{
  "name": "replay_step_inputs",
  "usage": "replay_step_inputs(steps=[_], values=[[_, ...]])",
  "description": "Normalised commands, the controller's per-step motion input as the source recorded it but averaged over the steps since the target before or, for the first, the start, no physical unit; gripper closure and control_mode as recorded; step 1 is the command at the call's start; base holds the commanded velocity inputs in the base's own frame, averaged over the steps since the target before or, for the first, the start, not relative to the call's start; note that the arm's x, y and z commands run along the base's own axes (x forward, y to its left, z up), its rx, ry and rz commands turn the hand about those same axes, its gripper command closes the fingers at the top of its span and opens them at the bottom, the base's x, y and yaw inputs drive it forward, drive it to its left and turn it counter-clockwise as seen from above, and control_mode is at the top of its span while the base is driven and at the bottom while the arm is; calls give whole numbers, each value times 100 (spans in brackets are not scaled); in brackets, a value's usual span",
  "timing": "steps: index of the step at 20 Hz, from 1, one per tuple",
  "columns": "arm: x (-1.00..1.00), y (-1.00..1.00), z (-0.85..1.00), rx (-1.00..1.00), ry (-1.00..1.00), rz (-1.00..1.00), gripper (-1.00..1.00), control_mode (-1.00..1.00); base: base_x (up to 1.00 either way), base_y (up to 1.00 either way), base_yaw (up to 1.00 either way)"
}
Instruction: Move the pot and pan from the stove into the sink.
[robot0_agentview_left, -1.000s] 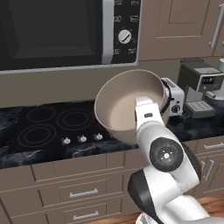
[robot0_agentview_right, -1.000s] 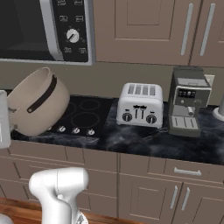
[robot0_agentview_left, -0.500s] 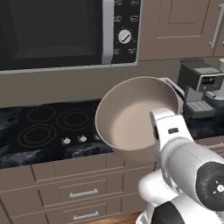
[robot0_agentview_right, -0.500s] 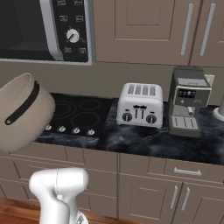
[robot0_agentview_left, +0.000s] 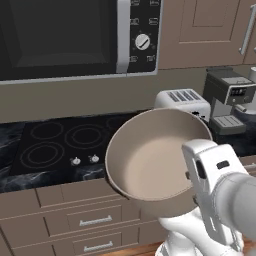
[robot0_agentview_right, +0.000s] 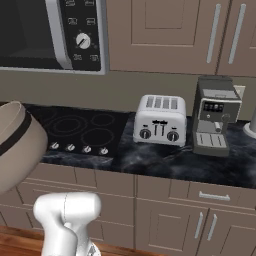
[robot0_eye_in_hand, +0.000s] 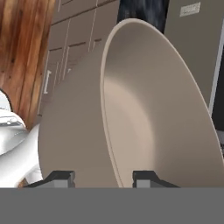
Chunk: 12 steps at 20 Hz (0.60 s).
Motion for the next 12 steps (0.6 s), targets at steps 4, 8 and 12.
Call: replay_step_inputs(steps=[4, 8, 12], values=[[-24, 0, -5, 3, 2, 6, 100, -100, 0, 0, 0], [0, 0, 0, 0, 0, 0, 100, -100, 0, 0, 0], [-5, 0, -1, 0, 0, 0, 100, 100, -6, 0, 0]])
